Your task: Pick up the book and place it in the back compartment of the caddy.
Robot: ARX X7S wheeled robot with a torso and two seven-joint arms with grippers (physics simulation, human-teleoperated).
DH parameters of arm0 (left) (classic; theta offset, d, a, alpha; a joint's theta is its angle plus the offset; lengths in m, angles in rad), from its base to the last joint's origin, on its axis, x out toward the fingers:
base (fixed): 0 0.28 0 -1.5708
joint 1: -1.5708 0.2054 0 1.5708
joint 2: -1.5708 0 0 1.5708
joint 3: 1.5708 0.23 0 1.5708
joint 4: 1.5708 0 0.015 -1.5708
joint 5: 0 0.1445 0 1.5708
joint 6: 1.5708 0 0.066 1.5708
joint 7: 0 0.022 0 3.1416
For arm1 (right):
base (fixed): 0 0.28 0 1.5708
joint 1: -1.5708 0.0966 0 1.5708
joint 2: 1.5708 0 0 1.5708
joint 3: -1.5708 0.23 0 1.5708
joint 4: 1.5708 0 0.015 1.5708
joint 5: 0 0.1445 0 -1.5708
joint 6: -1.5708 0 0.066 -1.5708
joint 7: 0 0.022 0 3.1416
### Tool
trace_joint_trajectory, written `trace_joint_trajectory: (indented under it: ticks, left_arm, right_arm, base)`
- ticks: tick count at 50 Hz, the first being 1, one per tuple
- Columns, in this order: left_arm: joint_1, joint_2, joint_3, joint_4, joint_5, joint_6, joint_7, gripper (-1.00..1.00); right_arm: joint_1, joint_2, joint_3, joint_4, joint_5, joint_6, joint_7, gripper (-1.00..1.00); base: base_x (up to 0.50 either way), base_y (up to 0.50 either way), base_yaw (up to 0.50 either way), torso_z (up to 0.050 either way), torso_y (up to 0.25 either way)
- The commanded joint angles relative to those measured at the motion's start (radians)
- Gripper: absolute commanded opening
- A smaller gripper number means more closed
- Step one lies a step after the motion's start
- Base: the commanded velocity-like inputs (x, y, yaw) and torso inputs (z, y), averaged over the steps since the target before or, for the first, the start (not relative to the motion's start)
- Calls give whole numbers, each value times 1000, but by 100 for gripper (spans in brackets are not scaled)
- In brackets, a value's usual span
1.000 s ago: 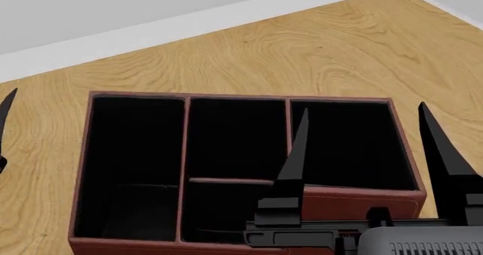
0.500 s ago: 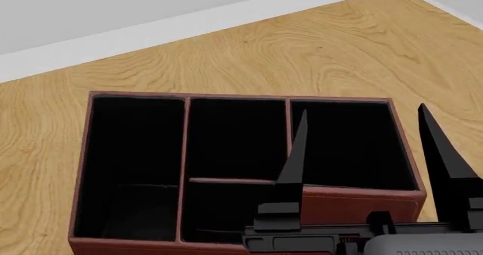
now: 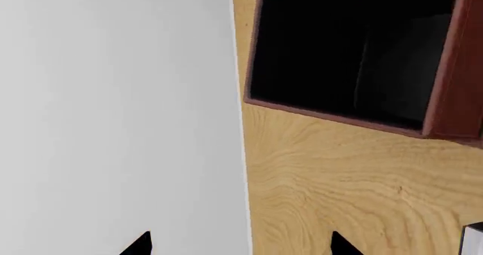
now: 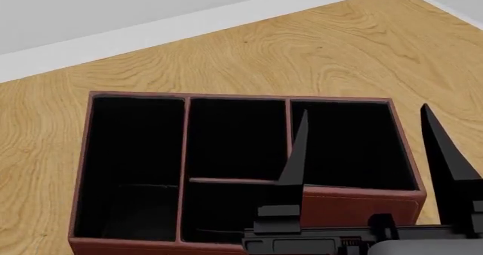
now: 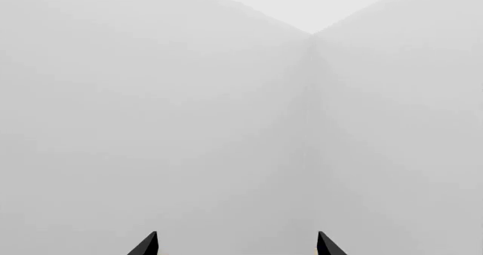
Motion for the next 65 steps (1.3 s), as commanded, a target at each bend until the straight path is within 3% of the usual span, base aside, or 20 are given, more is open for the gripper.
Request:
trace_joint_trajectory:
  ticks: [1, 13, 32, 65]
  left_arm:
    - [80, 21, -19, 40, 61, 45, 10, 100]
    - [172, -12, 44, 111, 79, 89, -63, 100]
    - [313, -146, 145, 146, 16, 182, -263, 100]
    - [436, -148, 253, -12, -12, 243, -410, 100]
  right_arm:
    - [-2, -2, 8, -2, -22, -14, 9, 100]
    - [13, 12, -12, 7, -15, -23, 22, 100]
    - [24, 25, -29, 17, -1, -37, 37, 100]
    - [57, 19, -85, 60, -8, -49, 36, 100]
  base:
    - [0, 0, 0, 0, 0]
    - [0, 0, 0, 0, 0]
    - [0, 0, 0, 0, 0]
    - [0, 0, 0, 0, 0]
